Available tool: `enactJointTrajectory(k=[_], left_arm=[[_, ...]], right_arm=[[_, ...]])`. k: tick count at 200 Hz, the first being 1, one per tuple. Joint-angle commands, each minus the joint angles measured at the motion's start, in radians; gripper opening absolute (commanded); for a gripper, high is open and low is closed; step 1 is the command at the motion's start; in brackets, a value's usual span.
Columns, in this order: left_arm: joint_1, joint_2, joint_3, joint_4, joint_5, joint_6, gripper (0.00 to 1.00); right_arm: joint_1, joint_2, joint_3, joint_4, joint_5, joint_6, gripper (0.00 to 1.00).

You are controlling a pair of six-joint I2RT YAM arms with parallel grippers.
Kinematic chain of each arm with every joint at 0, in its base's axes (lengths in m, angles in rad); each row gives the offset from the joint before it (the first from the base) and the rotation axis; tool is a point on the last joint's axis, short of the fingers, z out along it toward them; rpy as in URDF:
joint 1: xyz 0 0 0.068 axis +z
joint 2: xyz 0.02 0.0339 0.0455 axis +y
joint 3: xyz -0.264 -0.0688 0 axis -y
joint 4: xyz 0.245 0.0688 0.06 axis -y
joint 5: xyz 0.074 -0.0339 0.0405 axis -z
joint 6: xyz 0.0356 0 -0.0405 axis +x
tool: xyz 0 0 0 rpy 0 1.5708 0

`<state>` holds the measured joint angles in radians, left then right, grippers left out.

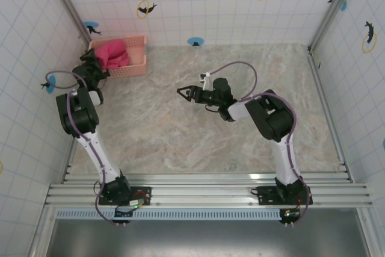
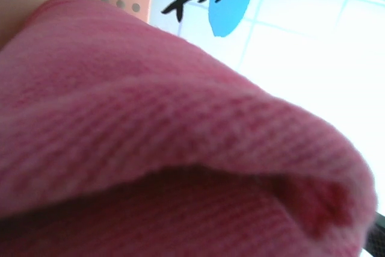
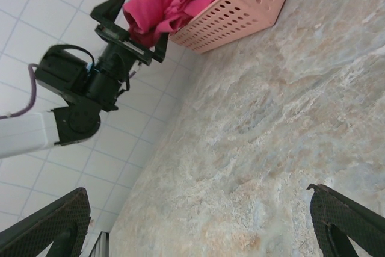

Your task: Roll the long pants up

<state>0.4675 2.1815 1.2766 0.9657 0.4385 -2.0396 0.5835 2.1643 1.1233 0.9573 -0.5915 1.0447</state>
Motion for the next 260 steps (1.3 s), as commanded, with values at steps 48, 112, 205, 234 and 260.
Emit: enactJointTrajectory(k=[48, 112, 205, 234, 260], left_arm=[[0.060, -0.197, 0.195, -0.898, 0.251, 0.447, 0.97], [0.077, -0.336, -0.103, -0.817, 0.337, 0.521, 0.98], [0.113, -0.756, -0.166, -1.319, 0.028, 1.326, 0.98], [0.079, -0.807, -0.429, -1.015, 0.044, 1.571, 0.98], [0.031, -0.778, -0.495, -0.838, 0.077, 1.640, 0.97]], right_arm=[[0.024, -0.098, -0.047, -0.028, 0.036, -0.046, 0.97], [0.032, -0.161, -0.066, -0.077, 0.038, -0.090, 0.97], [-0.003, -0.242, -0.115, -0.321, 0.086, -0.141, 0.97], [-0.054, -0.395, -0.146, -0.632, 0.152, -0.353, 0.97], [-0.114, -0.535, -0.105, -0.999, 0.283, -0.613, 0.97]])
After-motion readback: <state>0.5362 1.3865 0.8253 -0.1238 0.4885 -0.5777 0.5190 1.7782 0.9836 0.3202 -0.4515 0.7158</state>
